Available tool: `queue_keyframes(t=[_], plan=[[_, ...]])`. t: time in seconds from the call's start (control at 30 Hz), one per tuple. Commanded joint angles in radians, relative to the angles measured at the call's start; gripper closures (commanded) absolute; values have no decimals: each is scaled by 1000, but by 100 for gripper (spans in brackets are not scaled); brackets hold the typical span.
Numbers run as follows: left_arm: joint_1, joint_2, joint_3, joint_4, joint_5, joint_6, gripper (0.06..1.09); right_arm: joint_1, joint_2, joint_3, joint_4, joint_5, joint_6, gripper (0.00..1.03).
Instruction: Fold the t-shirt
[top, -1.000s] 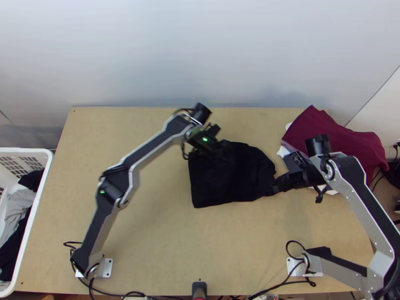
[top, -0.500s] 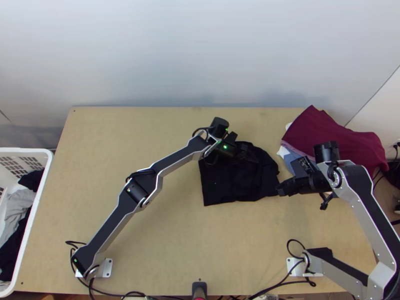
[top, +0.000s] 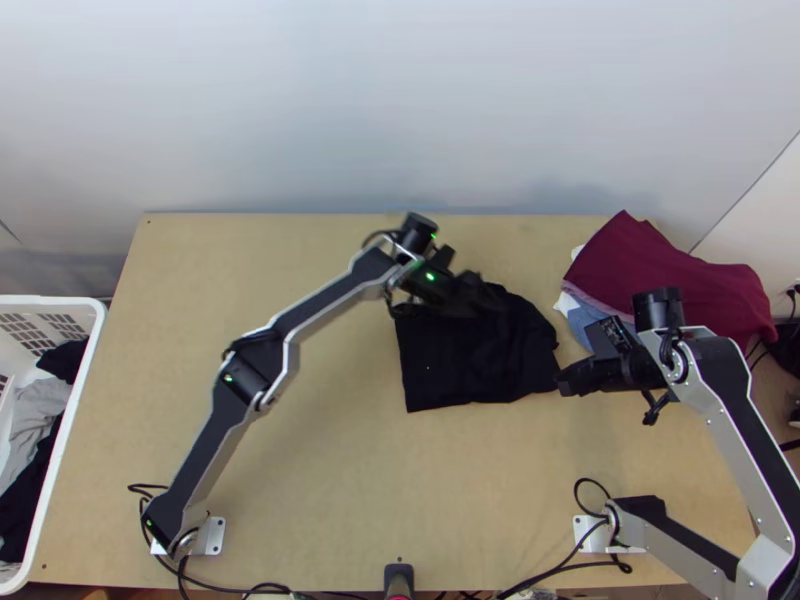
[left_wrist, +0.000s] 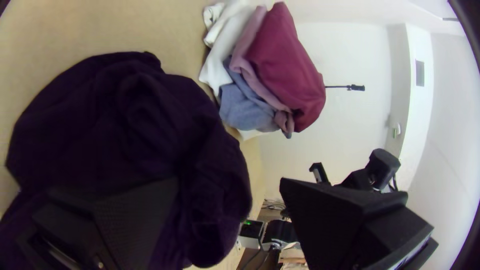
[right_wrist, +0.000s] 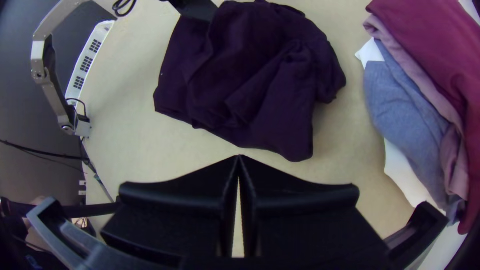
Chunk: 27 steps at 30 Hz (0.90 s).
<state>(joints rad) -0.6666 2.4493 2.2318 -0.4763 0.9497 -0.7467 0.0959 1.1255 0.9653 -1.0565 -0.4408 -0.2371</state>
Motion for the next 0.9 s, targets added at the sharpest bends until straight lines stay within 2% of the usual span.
queue_keyframes(t=[0.0, 0.03, 0.17, 0.23, 0.3, 0.33, 0.47, 0.67, 0.87], plan=[[79, -153, -17, -186, 14, 116, 9, 4, -6, -2, 10, 1, -8, 100], [87, -171, -20, -252, 4, 182, 9, 4, -1, 0, 16, -1, -7, 100], [65, -245, -116, -558, -166, 558, 11, 45, 30, 35, 61, -1, 9, 100], [45, -286, -202, -576, -229, 627, 19, 64, 65, 69, 81, -1, 12, 100], [21, -323, -274, -547, -293, 644, 23, 84, 105, 105, 110, -1, 16, 100], [7, -334, -302, -525, -313, 644, 31, 97, 129, 125, 122, -1, 24, 100], [-33, -329, -386, -424, -348, 593, 49, 174, 223, 199, 142, -1, 36, 100], [-85, -300, -466, -331, -457, 573, 49, 274, 339, 228, 188, -4, 38, 100], [-82, -273, -509, -282, -526, 572, 49, 263, 459, 248, 270, -10, 41, 100]])
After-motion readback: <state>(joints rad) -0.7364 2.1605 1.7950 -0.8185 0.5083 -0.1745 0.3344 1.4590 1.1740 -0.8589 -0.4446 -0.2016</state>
